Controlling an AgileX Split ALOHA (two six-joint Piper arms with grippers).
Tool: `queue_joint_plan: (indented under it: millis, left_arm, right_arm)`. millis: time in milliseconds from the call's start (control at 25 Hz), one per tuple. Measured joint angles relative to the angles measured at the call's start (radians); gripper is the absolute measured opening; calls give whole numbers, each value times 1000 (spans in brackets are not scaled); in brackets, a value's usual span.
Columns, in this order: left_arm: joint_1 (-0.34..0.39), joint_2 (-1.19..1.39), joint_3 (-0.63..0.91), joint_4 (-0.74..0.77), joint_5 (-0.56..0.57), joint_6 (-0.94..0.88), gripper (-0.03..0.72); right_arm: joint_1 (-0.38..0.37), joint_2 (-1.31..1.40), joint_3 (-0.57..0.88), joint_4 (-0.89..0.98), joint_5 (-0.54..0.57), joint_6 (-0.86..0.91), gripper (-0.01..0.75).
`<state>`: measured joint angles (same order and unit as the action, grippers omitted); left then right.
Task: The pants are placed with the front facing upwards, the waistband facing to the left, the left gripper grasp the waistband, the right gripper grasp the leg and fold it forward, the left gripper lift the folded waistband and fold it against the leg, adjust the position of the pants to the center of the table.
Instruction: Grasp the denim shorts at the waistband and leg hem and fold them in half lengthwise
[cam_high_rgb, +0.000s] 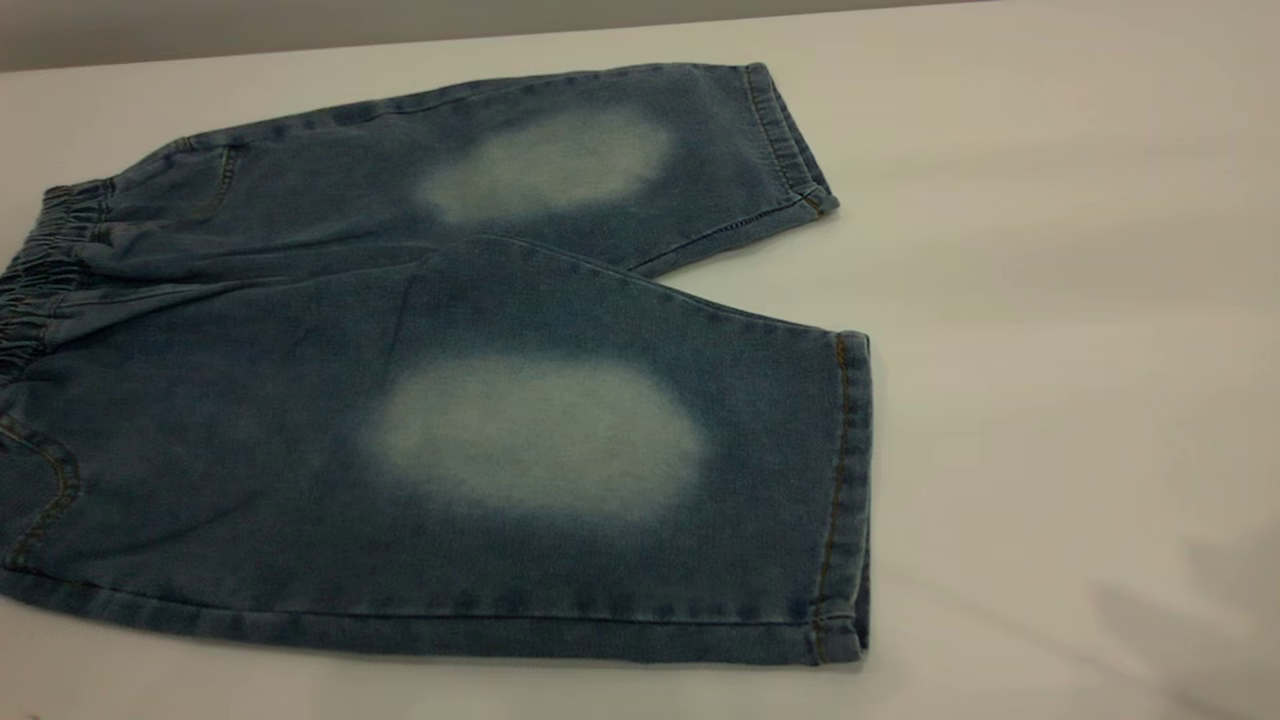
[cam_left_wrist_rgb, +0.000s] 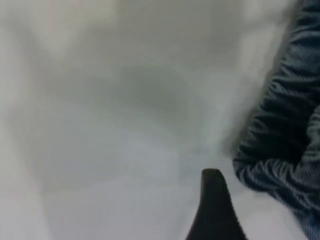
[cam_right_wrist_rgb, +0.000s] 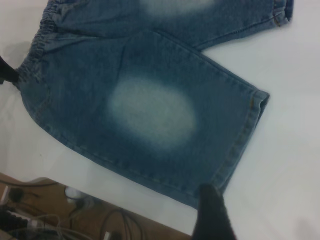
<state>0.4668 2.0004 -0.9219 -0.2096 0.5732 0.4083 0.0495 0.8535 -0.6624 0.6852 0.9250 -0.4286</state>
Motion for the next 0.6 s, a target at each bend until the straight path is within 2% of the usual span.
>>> queue_joint_plan:
  millis: [280,600]
  left_arm:
    - [0,1,0,-23,-51,2,446]
    - [0,1,0,-31,-55,7,446]
  right_arm:
    - [0,0,0,0,-2,0,404]
    - [0,0,0,0,-2,0,404]
